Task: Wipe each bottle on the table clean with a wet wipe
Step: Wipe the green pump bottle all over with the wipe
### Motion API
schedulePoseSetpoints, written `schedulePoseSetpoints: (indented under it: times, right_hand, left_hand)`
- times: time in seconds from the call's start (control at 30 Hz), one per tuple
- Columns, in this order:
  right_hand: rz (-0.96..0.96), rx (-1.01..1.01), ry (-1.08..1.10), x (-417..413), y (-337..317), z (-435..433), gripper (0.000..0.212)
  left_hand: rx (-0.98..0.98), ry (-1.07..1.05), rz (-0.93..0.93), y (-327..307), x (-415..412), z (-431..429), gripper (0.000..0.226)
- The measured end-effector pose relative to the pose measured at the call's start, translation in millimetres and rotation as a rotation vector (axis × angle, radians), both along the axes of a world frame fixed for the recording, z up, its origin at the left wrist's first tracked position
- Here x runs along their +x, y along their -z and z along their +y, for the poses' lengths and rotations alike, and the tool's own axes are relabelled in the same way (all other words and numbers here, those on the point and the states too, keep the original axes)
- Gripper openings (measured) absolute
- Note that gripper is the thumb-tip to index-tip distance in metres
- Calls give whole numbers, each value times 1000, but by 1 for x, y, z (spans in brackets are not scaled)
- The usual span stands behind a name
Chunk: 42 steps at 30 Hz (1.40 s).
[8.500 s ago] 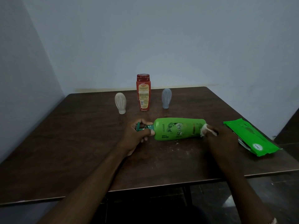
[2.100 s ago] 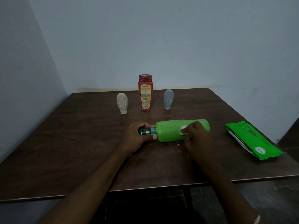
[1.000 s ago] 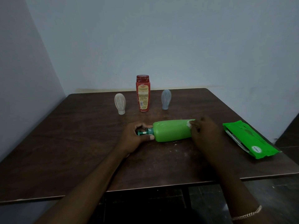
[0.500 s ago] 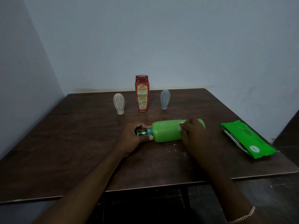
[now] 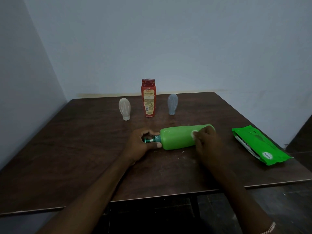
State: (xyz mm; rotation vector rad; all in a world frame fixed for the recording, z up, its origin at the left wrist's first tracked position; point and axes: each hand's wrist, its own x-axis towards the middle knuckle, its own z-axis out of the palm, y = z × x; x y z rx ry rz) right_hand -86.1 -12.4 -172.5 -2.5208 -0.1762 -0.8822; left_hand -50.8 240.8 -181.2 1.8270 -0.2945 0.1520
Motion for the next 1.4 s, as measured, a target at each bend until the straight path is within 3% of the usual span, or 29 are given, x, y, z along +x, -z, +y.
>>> schedulePoseSetpoints:
  times: [0.13, 0.3, 0.43, 0.6, 0.73, 0.9, 1.0, 1.07, 1.17, 1.3, 1.4]
  right_hand:
    - [8, 124, 187, 14, -6, -42, 13]
    - [-15, 62, 62, 12, 4, -26, 8]
    - [-68, 127, 192, 19, -7, -47, 12]
    - [-39, 37, 85, 18, -8, -35, 12]
    - [-42, 92, 182, 23, -13, -50, 24]
    - [-4, -18, 53, 24, -10, -36, 11]
    - [16, 123, 215, 31, -17, -53, 30]
    - [34, 97, 254, 33, -20, -54, 37]
    - [26, -4, 139, 29, -18, -33, 19]
    - [46, -25, -44, 26, -9, -11, 17]
    - [42, 17, 45, 26, -15, -18, 19]
  left_hand:
    - [20, 3, -14, -1, 0, 0, 38]
    - [-6, 7, -6, -3, -1, -1, 38]
    - [15, 19, -29, -3, -3, -2, 39]
    - [-14, 26, -52, 0, -1, 0, 40]
    - [3, 29, -72, 0, 0, -2, 41]
    - [-14, 21, -73, 2, 2, 0, 42]
    - [-13, 24, -72, 2, 2, -1, 42]
    - [-33, 21, -67, 2, 2, -1, 41]
    - [-52, 20, -65, 3, 3, 1, 41]
    - [-38, 20, -65, 2, 2, 1, 41]
    - [-32, 21, -75, 2, 2, 0, 41]
